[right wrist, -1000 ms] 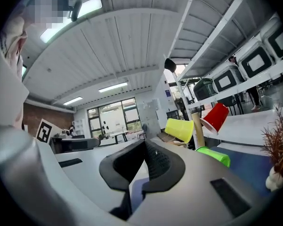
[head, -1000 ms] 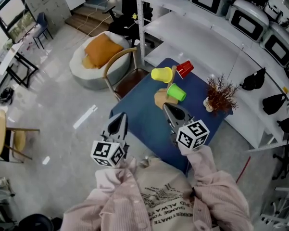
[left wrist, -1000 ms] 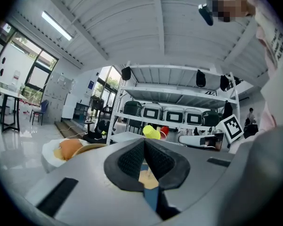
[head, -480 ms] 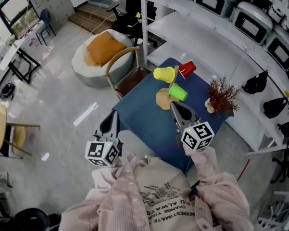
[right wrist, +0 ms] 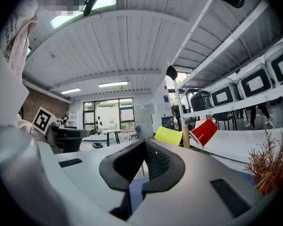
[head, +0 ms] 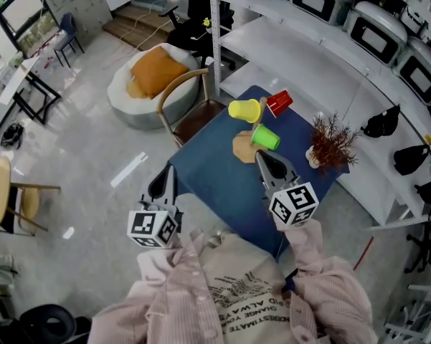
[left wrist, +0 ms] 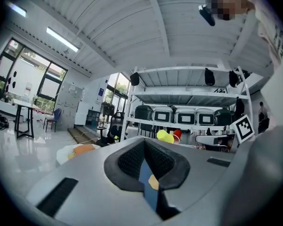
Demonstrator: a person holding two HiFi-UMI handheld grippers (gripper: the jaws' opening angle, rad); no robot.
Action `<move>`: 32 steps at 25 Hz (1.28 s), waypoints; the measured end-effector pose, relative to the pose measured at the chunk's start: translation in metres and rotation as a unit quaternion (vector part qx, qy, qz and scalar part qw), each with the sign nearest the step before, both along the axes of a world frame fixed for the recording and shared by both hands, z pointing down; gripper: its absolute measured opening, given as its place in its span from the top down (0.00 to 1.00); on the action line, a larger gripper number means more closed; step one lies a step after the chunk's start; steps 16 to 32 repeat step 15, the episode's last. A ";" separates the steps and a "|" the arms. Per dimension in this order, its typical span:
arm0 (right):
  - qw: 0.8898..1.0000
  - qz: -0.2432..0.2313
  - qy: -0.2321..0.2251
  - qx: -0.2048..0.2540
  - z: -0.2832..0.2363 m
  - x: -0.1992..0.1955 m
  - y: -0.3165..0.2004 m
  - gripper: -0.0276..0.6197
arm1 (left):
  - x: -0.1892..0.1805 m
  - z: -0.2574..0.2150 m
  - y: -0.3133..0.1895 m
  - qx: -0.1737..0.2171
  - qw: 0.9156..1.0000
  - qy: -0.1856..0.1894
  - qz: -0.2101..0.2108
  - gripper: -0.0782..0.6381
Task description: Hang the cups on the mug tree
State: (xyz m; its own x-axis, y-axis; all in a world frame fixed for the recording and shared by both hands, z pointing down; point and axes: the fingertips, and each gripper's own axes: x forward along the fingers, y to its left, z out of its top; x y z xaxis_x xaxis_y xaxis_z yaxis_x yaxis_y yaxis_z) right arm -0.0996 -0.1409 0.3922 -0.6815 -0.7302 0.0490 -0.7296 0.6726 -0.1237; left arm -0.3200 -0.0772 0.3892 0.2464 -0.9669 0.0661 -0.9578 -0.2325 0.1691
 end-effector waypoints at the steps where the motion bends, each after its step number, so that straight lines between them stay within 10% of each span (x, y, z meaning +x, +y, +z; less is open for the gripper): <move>1: 1.000 0.000 0.000 0.002 -0.001 0.000 0.000 0.96 | 0.000 0.000 0.000 0.000 1.000 0.000 0.000 0.89; 32: 1.000 0.008 0.003 0.018 -0.006 0.003 -0.001 0.96 | 0.001 0.003 0.000 -0.002 1.000 -0.006 -0.001 0.89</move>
